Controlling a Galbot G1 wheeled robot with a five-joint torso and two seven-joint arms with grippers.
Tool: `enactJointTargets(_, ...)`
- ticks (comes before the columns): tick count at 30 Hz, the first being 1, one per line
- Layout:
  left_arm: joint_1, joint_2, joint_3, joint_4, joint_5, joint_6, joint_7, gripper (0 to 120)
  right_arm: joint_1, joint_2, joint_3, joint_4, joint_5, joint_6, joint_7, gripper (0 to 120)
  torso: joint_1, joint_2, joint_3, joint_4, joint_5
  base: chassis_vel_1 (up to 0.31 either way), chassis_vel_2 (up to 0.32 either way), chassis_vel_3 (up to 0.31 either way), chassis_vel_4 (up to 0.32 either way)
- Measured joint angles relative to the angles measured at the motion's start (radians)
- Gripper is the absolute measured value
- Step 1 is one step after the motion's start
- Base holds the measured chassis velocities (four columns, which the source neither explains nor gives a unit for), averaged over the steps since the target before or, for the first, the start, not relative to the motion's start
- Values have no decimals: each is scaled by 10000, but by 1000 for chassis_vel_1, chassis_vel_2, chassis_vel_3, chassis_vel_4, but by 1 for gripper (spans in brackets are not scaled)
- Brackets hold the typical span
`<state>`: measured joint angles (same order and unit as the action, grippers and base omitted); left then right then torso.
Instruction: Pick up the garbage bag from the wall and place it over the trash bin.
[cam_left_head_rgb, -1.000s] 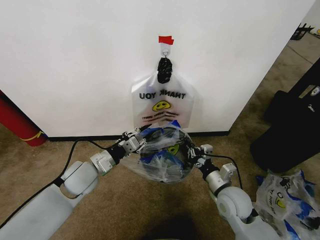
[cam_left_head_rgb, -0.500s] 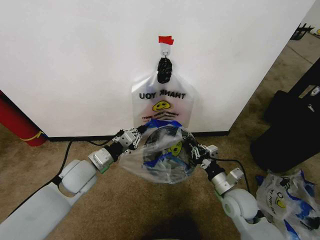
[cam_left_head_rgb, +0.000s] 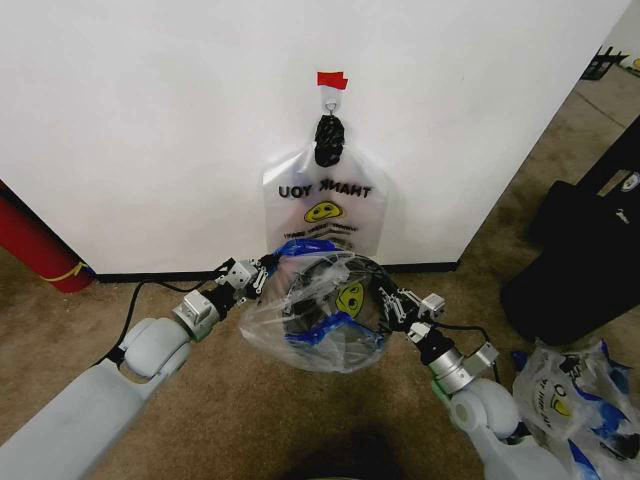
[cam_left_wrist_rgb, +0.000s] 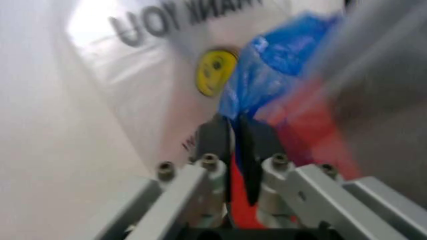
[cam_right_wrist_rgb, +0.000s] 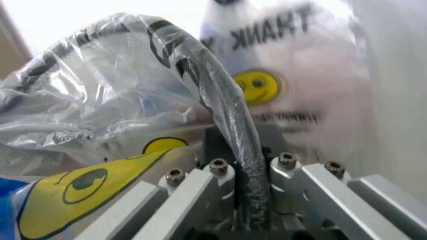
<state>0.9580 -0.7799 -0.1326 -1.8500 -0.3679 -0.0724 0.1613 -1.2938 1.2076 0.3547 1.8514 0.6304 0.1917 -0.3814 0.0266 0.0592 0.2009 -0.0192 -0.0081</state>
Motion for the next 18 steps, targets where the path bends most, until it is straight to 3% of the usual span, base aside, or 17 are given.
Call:
enactJointTargets(5, 51, -219, -544, -245, -1117, 248, -609, 30, -99, 144, -439, 166, 127, -535, 1369, 0, 0, 0, 0, -2, 0, 0, 0, 0, 0)
enactJointTargets(8, 37, -274, -785, -311, -1562, 586, -1043, 34, -129, 172, -572, 314, 333, -930, 2028, 0, 0, 0, 0, -1, 0, 0, 0, 0, 0)
enactJointTargets(10, 33, -250, -919, -436, -1896, 886, -1237, 46, -136, 177, -613, 392, 534, -1179, 2334, 0, 0, 0, 0, -1, 0, 0, 0, 0, 0)
enactJointTargets(15, 121, -218, -1092, -786, -2286, 1210, -1063, 63, -139, 173, -618, 436, 619, -1326, 2424, 0, 0, 0, 0, -1, -1, 0, 0, 0, 0)
enactJointTargets(18, 410, -173, -1309, -1395, -2845, 815, 195, 78, -132, 185, -612, 456, 500, -1301, 2567, 0, 1, 0, 0, -1, 1, 0, 0, 0, 0)
